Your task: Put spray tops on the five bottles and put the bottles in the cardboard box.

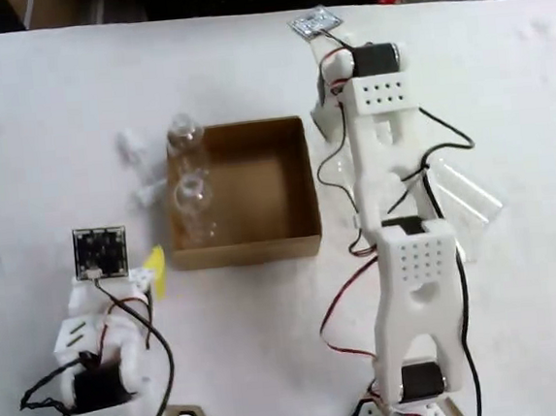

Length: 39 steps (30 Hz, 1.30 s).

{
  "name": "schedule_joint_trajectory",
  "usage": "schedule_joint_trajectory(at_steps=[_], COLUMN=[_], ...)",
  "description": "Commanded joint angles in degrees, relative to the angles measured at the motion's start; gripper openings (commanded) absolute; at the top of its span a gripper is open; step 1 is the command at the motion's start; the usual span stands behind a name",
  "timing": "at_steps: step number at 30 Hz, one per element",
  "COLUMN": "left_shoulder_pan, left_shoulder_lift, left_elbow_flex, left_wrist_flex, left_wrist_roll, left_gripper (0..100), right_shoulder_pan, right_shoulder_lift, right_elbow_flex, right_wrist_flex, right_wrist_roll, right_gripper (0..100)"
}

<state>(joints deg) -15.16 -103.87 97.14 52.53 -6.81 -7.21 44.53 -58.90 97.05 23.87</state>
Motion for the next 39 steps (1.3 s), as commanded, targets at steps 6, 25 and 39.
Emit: schedule_joint_trajectory(at_steps=[6, 25, 39], left_shoulder_pan=[0.84, 0.84, 1.1], left_shoulder_lift=[-0.84, -0.84, -0.84], left_elbow_flex=[-0.18, -0.18, -0.18], left_wrist_flex=[0.62, 0.62, 0.62], left_wrist_roll=[-0.18, -0.26, -0.26], left_gripper=[23, 23, 23], right_shoulder_pan=[-2.68, 1.36, 1.71], right_shoulder_lift=[4.53, 18.68, 19.47], right_elbow_flex=[-6.42, -17.58, -29.19], right_wrist_flex=[-0.57, -0.66, 1.63], right_wrist_roll=[-0.35, 2.02, 2.11], right_gripper=[18.1, 17.6, 1.6])
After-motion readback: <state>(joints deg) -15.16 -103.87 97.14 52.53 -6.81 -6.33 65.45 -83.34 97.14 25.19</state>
